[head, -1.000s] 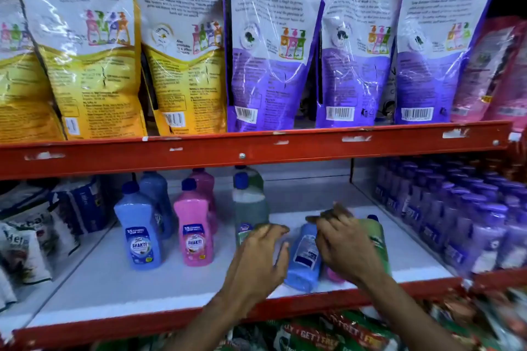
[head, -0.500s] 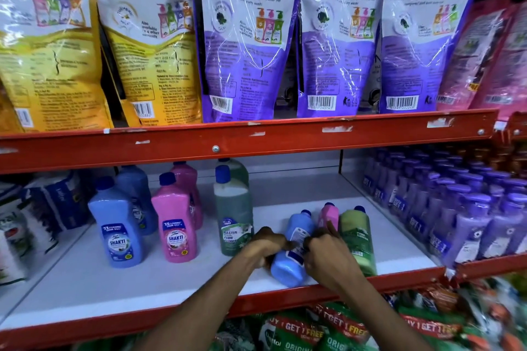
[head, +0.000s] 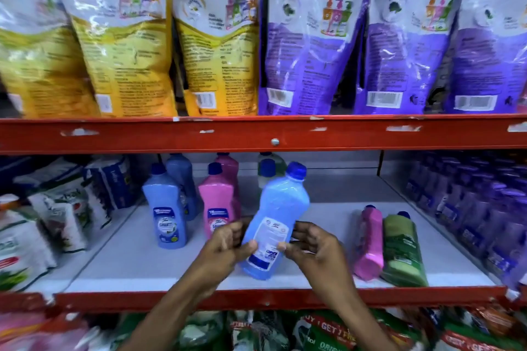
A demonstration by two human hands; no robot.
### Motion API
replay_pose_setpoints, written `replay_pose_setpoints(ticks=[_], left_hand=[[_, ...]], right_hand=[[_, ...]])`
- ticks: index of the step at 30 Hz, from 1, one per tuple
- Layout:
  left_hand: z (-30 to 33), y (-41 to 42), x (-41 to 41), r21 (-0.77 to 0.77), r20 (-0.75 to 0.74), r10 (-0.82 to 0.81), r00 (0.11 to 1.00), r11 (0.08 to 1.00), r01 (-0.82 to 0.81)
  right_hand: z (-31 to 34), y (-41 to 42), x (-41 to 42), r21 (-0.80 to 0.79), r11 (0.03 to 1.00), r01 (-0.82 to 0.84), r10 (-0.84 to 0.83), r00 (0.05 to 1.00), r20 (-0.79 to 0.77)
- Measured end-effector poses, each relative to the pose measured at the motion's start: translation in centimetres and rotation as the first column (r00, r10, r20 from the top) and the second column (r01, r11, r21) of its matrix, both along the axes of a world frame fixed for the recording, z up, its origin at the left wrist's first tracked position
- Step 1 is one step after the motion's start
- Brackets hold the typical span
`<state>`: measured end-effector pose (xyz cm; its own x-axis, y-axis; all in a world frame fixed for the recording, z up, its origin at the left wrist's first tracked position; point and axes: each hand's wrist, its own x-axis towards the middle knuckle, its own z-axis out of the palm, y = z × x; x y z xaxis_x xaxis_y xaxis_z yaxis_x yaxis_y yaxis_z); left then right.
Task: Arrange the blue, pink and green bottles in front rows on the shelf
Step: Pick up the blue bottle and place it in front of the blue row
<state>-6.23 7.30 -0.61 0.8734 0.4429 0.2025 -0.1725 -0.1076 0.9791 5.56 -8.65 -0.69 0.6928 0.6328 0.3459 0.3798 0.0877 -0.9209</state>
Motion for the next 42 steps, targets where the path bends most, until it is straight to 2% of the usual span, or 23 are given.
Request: replay_pose_setpoints(ticks=[8,13,16,21,24,27,31,36,42], left_hand=[[-3.1,8.2,-10.1,0.055,0.101,0.267,0.958,0.960,-0.273],[-4.6,12.4,-12.0,0.096,0.064,0.366,0.928,0.924,-0.371],[-5.1,14.0,-11.9,0.138,0.026,0.386,0.922,0.912,-0.386],[-5.1,13.8,-11.5,0.182,0.018,0.381,0.925,0.908,-0.377],[-5.8,15.6,-13.0,0.104,-0.019,0.375,0.927,0.923,-0.371],[-5.4,15.6,-13.2,0.103,-0.077,0.365,0.928,0.929,-0.357],[-5.3,15.8,-13.4,0.169,-0.044,0.348,0.936,0.926,-0.336],[-6.3,15.8,-14.0,0.200,0.045,0.413,0.910,0.888,-0.413],[-5.8,14.1,-13.7,0.265,0.090,0.511,0.855,0.815,-0.515]], right_hand=[[-1.2,11.7,-9.3,0.006,0.993,-0.114,0.112,0.983,0.142],[-2.5,17.5,-11.1,-0.080,0.989,-0.121,0.137,0.962,0.236],[-3.1,19.3,-11.4,-0.110,0.990,-0.082,0.107,0.965,0.239],[-4.0,19.3,-10.1,-0.051,0.999,-0.011,0.020,0.983,0.182],[-4.6,19.9,-11.5,-0.016,0.998,0.064,-0.061,0.989,0.135],[-5.1,20.0,-11.7,-0.023,1.000,0.001,0.002,0.993,0.121],[-5.1,19.7,-11.8,-0.127,0.951,-0.283,0.295,0.952,0.087],[-5.0,20.1,-10.7,-0.183,0.949,-0.257,0.286,0.945,0.157],[-5.3,20.1,-10.9,-0.177,0.953,-0.248,0.269,0.957,0.111]])
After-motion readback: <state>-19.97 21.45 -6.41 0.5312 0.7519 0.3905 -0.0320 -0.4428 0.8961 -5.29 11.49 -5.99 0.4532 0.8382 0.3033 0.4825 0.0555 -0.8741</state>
